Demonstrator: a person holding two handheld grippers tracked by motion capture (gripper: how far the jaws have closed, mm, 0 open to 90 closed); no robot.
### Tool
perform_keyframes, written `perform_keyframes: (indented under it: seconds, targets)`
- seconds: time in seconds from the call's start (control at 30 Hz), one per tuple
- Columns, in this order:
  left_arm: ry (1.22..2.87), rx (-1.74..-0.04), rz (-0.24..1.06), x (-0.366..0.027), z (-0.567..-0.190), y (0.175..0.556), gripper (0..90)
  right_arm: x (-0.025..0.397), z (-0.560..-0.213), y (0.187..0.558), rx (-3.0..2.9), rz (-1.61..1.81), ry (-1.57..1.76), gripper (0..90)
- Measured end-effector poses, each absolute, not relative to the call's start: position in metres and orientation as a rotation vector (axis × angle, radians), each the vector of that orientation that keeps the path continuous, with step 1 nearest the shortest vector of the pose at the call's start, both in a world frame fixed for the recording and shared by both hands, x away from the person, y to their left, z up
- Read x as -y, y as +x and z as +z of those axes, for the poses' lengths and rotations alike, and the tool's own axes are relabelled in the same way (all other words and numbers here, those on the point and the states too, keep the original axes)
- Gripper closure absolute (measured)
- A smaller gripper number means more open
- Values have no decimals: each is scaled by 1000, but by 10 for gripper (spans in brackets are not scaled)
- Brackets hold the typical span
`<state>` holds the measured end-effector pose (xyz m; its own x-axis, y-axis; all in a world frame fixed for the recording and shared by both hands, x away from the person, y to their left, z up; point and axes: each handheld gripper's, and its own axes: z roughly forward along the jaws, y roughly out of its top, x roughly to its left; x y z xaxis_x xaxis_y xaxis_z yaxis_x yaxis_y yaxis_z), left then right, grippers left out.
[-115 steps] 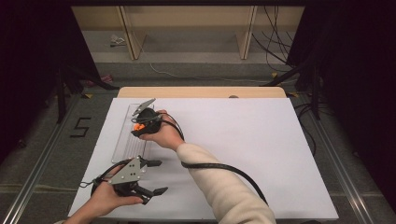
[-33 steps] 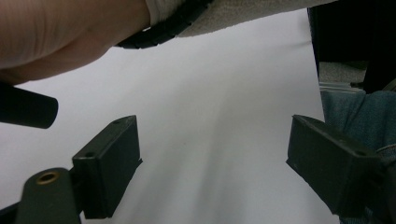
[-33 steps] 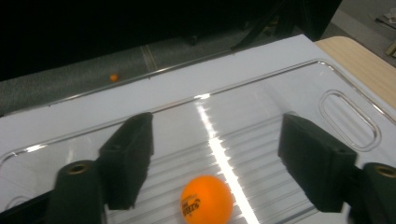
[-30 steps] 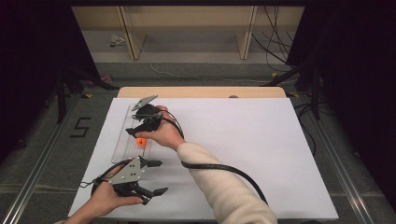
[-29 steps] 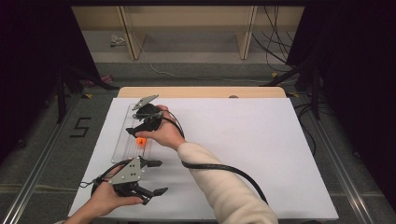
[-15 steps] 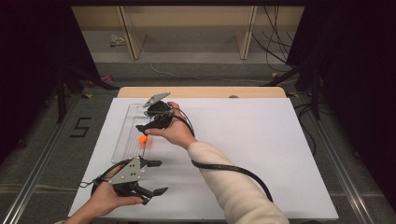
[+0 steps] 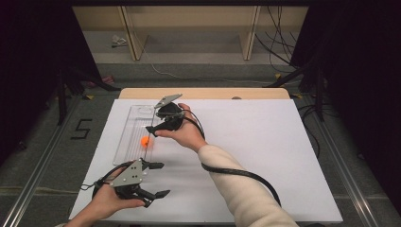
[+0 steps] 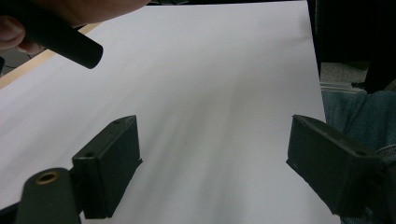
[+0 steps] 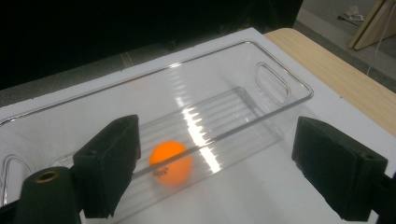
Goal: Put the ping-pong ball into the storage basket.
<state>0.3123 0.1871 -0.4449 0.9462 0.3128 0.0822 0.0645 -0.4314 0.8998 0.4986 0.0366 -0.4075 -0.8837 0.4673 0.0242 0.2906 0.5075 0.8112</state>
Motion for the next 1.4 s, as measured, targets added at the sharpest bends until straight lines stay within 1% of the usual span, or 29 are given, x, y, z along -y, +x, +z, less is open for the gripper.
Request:
perform_keyframes:
  seconds: [1.4]
  targets:
    - [2008, -273, 288, -187, -445, 313, 167, 12, -407, 492, -2520, 1304, 700, 165]
